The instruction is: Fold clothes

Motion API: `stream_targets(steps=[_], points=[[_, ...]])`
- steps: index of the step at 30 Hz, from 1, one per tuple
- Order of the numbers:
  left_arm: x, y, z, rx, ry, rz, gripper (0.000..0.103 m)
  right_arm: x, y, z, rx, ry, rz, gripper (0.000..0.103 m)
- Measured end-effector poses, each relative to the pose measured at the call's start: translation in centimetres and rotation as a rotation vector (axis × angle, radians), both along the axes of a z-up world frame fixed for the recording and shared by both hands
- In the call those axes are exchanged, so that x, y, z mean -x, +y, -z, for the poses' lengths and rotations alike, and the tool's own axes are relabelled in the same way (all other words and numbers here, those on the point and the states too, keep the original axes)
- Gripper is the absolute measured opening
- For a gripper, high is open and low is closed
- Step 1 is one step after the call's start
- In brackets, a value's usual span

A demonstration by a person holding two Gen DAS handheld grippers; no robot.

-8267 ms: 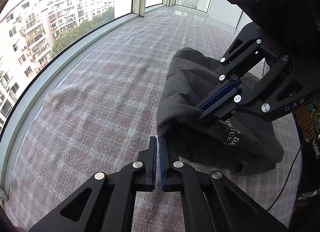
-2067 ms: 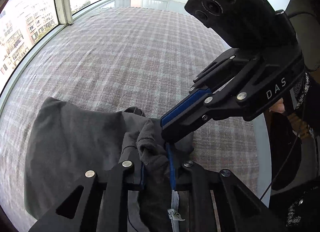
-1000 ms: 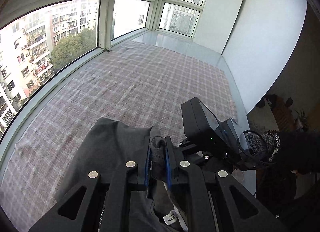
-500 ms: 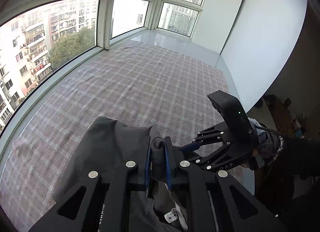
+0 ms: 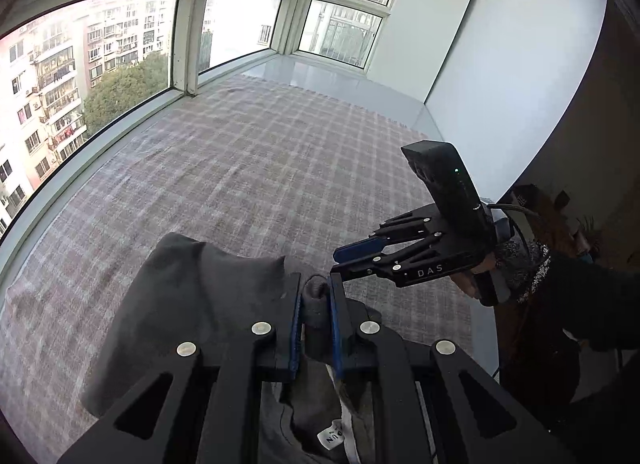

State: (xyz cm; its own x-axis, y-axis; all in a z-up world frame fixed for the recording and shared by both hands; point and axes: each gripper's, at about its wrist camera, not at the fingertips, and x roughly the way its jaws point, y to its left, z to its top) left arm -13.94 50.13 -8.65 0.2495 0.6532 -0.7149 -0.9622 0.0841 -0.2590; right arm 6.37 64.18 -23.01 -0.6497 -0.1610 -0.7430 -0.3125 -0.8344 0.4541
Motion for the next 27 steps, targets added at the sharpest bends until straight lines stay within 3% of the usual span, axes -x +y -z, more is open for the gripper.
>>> stream_targets(steps=[2,4,8,11,16,19,21,22,24,27], points=[[0.5,-0.3,-0.7,-0.014,-0.002,-0.014,0.011,2.5,-3.9,-0.2,-0.029,-0.015,-0.099,0.029],[1.2,-0.8,-1.5,-0.026,0.011,-0.031,0.011,4.1,-6.4,0.8,-0.125,-0.088,-0.139,0.029],[2.7,-1.8,-2.4,-0.036,0.014,-0.071,0.011,5.8,-8.1,2.0,-0.248,-0.202,-0.214,0.029],[2.9,-2.1,-2.1,-0.016,0.018,-0.072,0.01,5.0,-7.1,1.0,-0.122,-0.144,-0.194,0.029],[2.0,-2.2,0.4,0.04,0.019,-0.052,0.01,-0.1,-2.2,0.8,0.11,-0.027,0.003,0.029],[1.0,-1.5,3.3,0.087,-0.021,-0.038,0.009,-5.0,-0.1,0.5,0.091,-0.058,0.215,0.03],[-0.6,-0.5,5.8,0.119,-0.12,-0.004,0.009,-6.5,0.9,0.6,0.078,-0.061,0.305,0.03],[-1.7,0.0,6.9,0.146,-0.164,0.028,0.009,-6.1,0.9,0.5,0.08,-0.038,0.294,0.03],[-4.1,0.3,8.3,0.197,-0.123,0.074,0.008,-4.5,-0.5,-0.1,0.088,0.019,0.214,0.03],[-4.5,-1.6,7.1,0.174,-0.075,0.084,0.012,-1.4,-4.2,-0.3,0.073,0.028,0.052,0.031]])
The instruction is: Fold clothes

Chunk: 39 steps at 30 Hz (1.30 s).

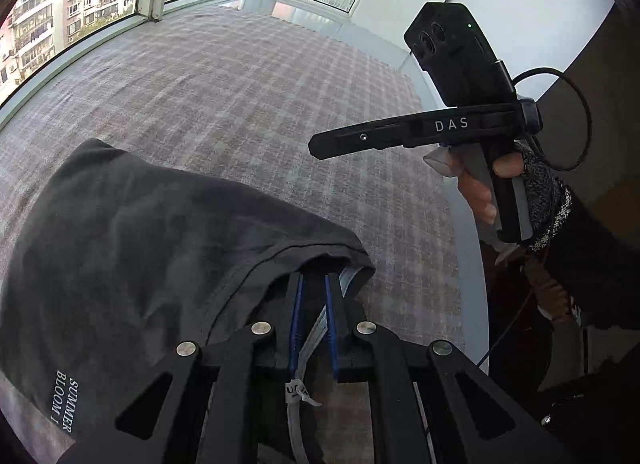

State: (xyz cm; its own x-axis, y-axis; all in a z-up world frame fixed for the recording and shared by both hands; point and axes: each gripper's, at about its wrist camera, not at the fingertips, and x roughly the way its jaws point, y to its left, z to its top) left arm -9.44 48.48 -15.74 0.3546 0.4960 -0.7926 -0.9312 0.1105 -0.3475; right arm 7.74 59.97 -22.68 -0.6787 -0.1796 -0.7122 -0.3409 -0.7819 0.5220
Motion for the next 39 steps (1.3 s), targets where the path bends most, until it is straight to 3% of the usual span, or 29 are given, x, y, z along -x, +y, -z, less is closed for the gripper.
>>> stream_targets(steps=[3,6,8,10,12,14,16,19,22,25,27,31,35,39], points=[[2.6,-3.3,-1.4,-0.024,0.055,-0.111,0.012,2.5,-3.0,3.0,-0.029,-0.176,-0.117,0.031],[5.2,-6.2,1.1,0.07,0.024,-0.218,0.013,3.2,-2.9,2.5,-0.057,-0.198,-0.157,0.033],[5.8,-7.9,3.5,0.164,0.022,-0.267,0.012,4.0,-1.3,1.1,-0.065,-0.149,-0.104,0.033],[6.7,-9.9,3.7,0.151,-0.037,-0.333,0.012,5.1,0.0,-0.4,-0.082,-0.08,-0.069,0.033],[7.8,-11.0,2.7,0.088,-0.062,-0.406,0.012,7.1,0.4,-0.8,-0.091,-0.046,-0.077,0.033],[8.8,-11.4,2.1,0.043,-0.047,-0.474,0.012,9.8,0.1,0.7,-0.076,-0.082,-0.146,0.033],[9.7,-11.1,2.6,0.049,-0.058,-0.509,0.012,11.6,-0.6,3.0,-0.158,-0.241,-0.196,0.032],[10.7,-11.3,4.3,0.128,0.016,-0.58,0.012,12.0,-0.9,1.2,-0.253,-0.248,-0.207,0.032],[13.8,-13.2,5.0,0.182,-0.055,-0.743,0.017,12.4,-0.2,0.0,-0.305,-0.257,-0.184,0.048],[15.3,-13.5,5.1,0.213,-0.067,-0.841,0.034,13.2,1.4,0.9,-0.307,-0.311,-0.15,0.048],[15.5,-13.0,5.5,0.229,-0.11,-0.851,0.043,13.4,2.6,1.7,-0.247,-0.317,-0.132,0.048],[14.8,-11.4,6.4,0.261,-0.164,-0.848,0.046,13.0,3.4,3.0,-0.101,-0.297,-0.146,0.049],[14.5,-10.5,6.6,0.27,-0.158,-0.851,0.048,12.6,2.6,2.9,-0.139,-0.274,-0.18,0.05],[14.3,-9.2,6.6,0.275,-0.139,-0.848,0.049,12.6,2.1,2.8,-0.11,-0.241,-0.22,0.05]])
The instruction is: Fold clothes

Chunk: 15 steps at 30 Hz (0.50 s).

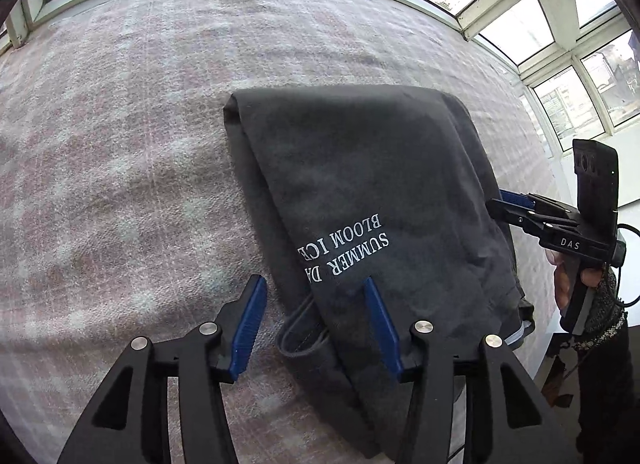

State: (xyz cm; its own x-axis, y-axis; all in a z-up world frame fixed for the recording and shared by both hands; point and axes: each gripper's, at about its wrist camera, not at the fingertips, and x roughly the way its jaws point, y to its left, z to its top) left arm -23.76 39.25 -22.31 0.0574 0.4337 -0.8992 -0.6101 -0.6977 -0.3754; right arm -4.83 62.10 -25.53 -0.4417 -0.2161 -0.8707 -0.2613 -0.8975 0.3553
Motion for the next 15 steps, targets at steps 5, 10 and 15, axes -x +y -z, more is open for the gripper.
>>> stream_targets(steps=[5,10,15], points=[[-0.5,1.6,0.0,-0.007,0.039,0.042,0.038,0.5,-1.1,-0.1,-0.038,0.005,-0.058,0.032],[-0.2,1.9,0.0,-0.078,0.033,0.044,0.014,0.2,-0.3,-1.0,0.015,0.036,-0.029,0.01],[-0.3,2.2,-1.6,-0.175,0.018,0.044,0.011,-0.4,-0.3,-3.5,0.056,0.122,-0.004,0.009]])
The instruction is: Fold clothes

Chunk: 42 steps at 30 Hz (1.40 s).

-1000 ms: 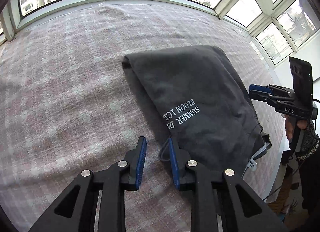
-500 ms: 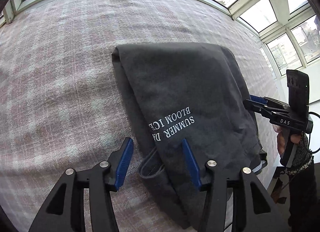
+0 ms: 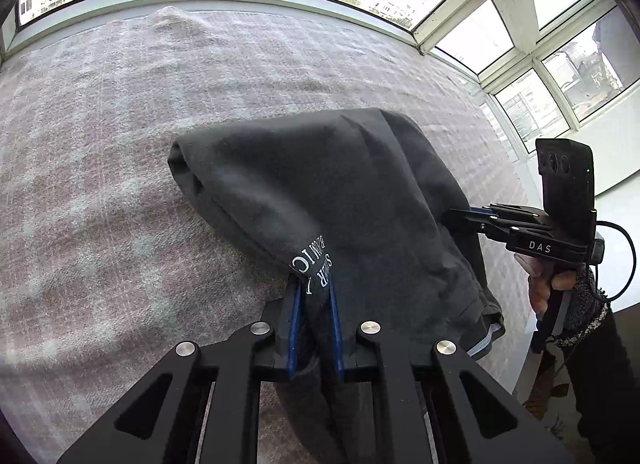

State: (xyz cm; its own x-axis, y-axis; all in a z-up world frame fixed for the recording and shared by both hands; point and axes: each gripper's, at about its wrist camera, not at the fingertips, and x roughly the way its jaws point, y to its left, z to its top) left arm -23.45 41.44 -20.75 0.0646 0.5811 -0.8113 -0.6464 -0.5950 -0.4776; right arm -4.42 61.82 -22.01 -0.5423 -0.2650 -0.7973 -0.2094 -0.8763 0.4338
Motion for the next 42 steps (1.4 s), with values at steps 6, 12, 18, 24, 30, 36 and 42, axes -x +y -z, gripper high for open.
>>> stream_targets(steps=[6,12,18,24,30,36,42], points=[[-1.4,1.6,-4.1,-0.108,0.018,0.042,0.011,-1.8,-0.1,-4.2,-0.058,0.045,0.014,0.008],[-2.6,4.6,-6.8,-0.178,0.006,0.1,0.011,-5.5,2.8,-9.3,-0.126,0.045,0.086,0.008],[-4.7,8.7,-7.3,-0.199,0.048,0.201,0.011,-6.1,6.8,-6.0,-0.209,-0.102,0.163,0.008],[-4.0,12.3,-1.3,-0.015,0.135,0.211,0.015,-5.1,7.7,-0.5,-0.306,-0.322,0.197,0.014],[-0.1,2.2,-5.4,-0.037,0.263,0.139,0.029,-1.0,3.7,-8.5,-0.494,-0.119,0.144,0.014],[7.2,-8.5,-5.3,0.109,0.437,-0.032,0.033,12.7,-3.0,-4.5,-0.361,-0.036,-0.023,0.006],[14.0,-12.5,-1.0,0.178,0.353,-0.185,0.032,21.1,-3.4,2.8,-0.346,-0.163,0.055,0.006]])
